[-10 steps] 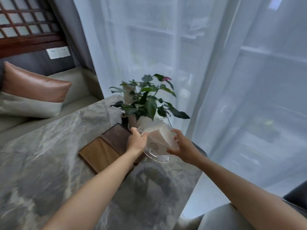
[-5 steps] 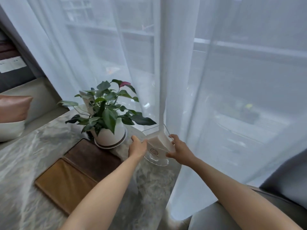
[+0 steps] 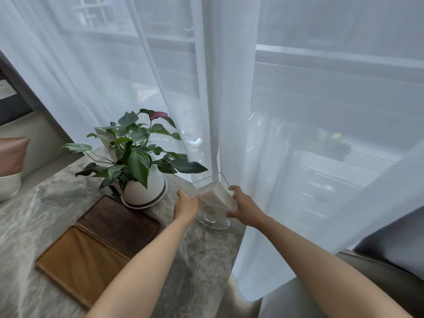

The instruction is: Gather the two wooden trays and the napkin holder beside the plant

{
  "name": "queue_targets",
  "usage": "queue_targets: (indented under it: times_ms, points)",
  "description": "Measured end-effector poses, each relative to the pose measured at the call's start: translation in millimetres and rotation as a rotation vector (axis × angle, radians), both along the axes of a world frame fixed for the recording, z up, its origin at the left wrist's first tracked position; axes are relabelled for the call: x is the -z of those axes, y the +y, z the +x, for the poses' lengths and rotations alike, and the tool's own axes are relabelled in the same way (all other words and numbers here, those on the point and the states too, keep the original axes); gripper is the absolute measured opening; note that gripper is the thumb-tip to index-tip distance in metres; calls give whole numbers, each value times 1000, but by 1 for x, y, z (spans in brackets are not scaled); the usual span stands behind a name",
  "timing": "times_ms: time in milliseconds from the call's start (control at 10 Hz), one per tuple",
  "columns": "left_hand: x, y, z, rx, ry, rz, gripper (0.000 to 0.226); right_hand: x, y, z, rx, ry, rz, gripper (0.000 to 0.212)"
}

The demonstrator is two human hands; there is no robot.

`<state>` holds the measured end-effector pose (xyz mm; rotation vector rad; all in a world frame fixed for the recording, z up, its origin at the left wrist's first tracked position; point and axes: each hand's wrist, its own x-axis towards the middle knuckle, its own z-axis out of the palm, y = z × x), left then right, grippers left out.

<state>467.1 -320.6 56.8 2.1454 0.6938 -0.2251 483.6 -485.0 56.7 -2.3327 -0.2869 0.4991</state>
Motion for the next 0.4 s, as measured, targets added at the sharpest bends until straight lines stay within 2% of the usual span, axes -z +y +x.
queue_targets:
  times_ms: [200, 300, 400]
  points:
    - [-5, 5, -11, 110, 19, -27, 33, -4, 0, -5, -11, -17, -53, 82]
    - [-9, 11, -15, 178, 7, 0, 61, -4, -2, -7, -24, -50, -95, 91]
    - [-17, 18, -22, 219, -57, 115, 60, -13, 1, -14, -37, -124, -111, 95]
